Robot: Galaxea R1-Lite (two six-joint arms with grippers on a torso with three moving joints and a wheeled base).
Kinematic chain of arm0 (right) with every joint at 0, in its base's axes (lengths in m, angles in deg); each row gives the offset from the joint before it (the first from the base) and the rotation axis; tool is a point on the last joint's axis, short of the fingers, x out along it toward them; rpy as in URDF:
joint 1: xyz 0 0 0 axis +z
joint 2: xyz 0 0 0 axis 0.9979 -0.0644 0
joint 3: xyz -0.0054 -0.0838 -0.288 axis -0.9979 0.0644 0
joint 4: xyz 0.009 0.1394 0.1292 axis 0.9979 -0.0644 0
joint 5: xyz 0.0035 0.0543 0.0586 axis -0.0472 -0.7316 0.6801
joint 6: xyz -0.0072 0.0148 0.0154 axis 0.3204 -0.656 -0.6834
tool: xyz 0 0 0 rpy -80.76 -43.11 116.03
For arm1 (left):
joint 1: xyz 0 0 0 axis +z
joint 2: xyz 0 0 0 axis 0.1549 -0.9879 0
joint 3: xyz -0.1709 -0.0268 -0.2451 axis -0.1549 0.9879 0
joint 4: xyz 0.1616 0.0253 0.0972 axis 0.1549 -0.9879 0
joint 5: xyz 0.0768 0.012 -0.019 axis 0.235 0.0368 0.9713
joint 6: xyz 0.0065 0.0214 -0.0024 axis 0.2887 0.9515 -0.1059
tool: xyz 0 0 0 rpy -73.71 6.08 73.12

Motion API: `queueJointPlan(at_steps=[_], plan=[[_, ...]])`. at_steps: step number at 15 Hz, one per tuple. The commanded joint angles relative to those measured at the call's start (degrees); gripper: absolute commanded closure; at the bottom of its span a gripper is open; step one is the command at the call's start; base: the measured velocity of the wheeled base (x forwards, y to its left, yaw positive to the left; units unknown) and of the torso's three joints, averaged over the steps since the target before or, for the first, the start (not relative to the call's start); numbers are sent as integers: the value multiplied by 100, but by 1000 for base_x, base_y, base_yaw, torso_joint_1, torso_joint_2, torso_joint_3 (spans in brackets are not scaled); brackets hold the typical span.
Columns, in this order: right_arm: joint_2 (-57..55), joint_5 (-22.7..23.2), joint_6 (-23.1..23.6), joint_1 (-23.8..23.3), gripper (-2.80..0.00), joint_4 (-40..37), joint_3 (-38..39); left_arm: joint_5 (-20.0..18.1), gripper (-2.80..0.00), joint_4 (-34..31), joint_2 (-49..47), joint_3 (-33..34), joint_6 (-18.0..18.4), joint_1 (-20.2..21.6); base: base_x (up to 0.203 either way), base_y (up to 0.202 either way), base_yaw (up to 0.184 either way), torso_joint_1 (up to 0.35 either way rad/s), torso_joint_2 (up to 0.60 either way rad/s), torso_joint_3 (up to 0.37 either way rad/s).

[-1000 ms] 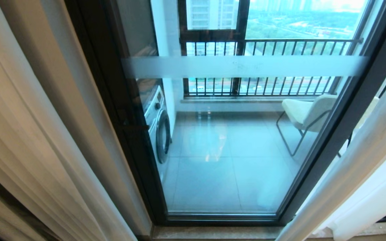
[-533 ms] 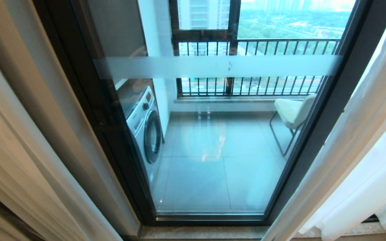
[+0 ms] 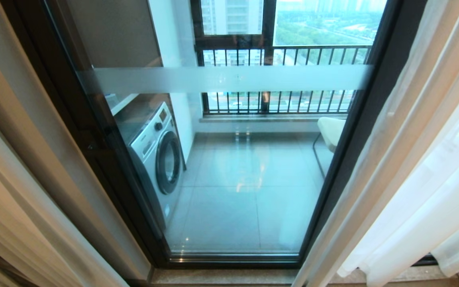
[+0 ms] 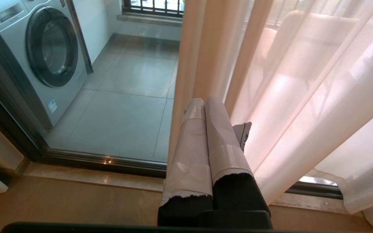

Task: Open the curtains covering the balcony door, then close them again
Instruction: Pull the inner curtains open on both sides

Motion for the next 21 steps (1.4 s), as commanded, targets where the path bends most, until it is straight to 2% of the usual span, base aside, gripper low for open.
queueJointPlan(at_steps=[1,8,21], plan=[[2,1,5,1,0,-2,1,-2,0,-2,7,0,1,5,0,-189,1,2,2,7],[2,1,5,1,0,2,1,-37,0,-2,-1,2,-21,5,0,-160,3,3,0,1],[2,1,5,1,0,2,1,-2,0,-2,7,2,-17,5,0,0,0,0,0,0]])
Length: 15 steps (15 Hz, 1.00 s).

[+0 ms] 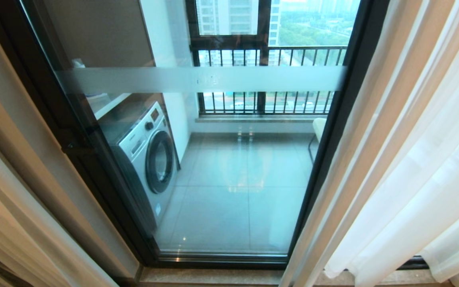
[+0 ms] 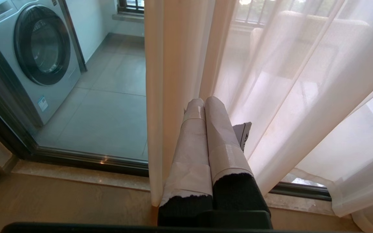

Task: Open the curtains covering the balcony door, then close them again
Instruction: Pull the inner curtains open on both sides

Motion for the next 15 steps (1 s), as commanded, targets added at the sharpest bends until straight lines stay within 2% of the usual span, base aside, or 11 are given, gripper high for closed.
queueJointPlan(at_steps=[1,11,15], plan=[[2,5,7,1,0,-5,1,6,0,-1,7,0,4,-4,0,0,0,0,0,0],[2,-3,84,1,0,4,9,7,0,-1,7,0,-5,2,0,0,0,0,0,0],[2,23,455,1,0,5,-52,7,0,-1,1,0,-11,0,0,0,0,0,0,0]])
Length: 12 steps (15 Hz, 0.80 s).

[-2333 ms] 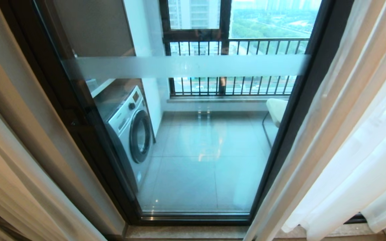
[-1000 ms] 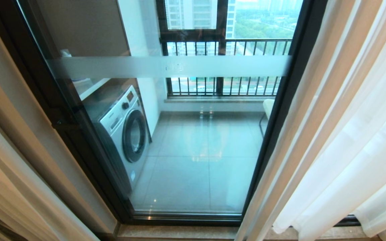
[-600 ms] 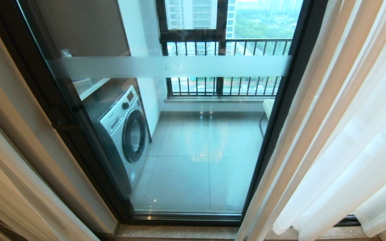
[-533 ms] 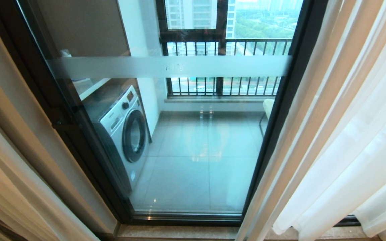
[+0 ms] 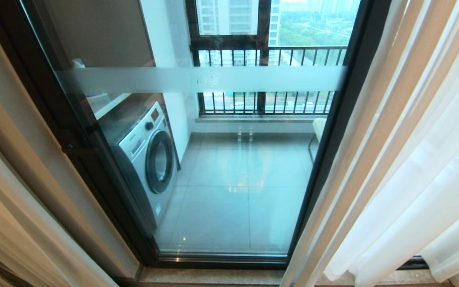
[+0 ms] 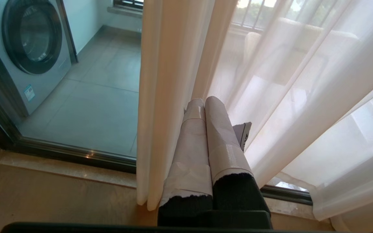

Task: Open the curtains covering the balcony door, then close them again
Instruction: Pull the inner curtains open on both sides

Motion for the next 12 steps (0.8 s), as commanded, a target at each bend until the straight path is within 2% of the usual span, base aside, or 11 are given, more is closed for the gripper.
queueJointPlan(at_steps=[1,7,10,12], plan=[[2,12,17,1,0,16,-102,0,0,0,5,-2,-1,-3,0,0,0,0,0,0],[-235,495,4,1,0,-308,-968,0,0,0,-2,0,4,3,0,0,0,0,0,0],[-978,763,10,31,0,-177,-1426,0,0,0,5,-7,4,5,0,0,0,0,0,0],[-1624,898,11,231,0,135,-1696,0,0,0,5,0,4,4,0,0,0,0,0,0]])
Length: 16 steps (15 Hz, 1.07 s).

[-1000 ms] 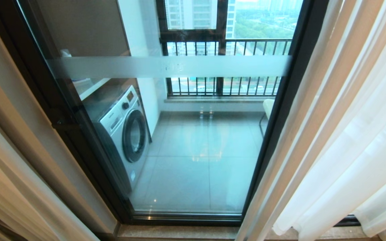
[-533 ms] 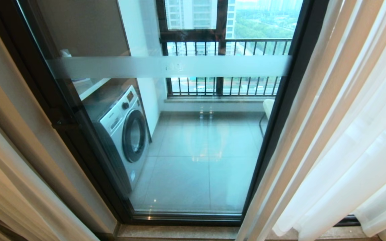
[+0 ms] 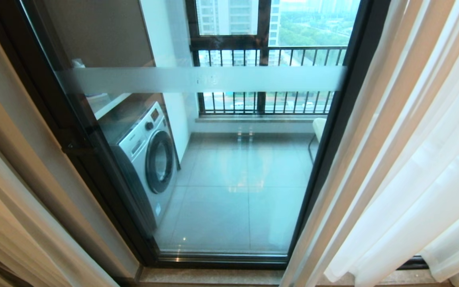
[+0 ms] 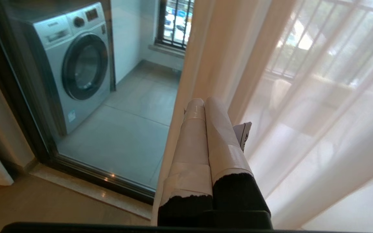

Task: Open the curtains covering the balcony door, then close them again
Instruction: Pull the inner curtains open on both sides

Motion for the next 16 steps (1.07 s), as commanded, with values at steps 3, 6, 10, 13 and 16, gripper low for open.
queueJointPlan(at_steps=[3,6,10,13,16], plan=[[-1443,63,1,422,0,552,-521,1,0,-2,5,0,3,6,0,0,0,0,0,0],[-2009,82,9,783,0,680,-773,1,0,-2,5,0,-1,2,0,0,0,0,0,0],[-2544,82,17,933,-280,689,-970,1,0,-2,5,0,3,6,0,0,0,0,0,0],[-3082,84,29,1016,-280,1102,-1147,1,0,-2,4,-8,-5,-2,0,0,0,0,0,0],[-3468,76,73,1262,-280,1839,-902,1,0,-2,3,0,-5,3,0,0,0,0,0,0]])
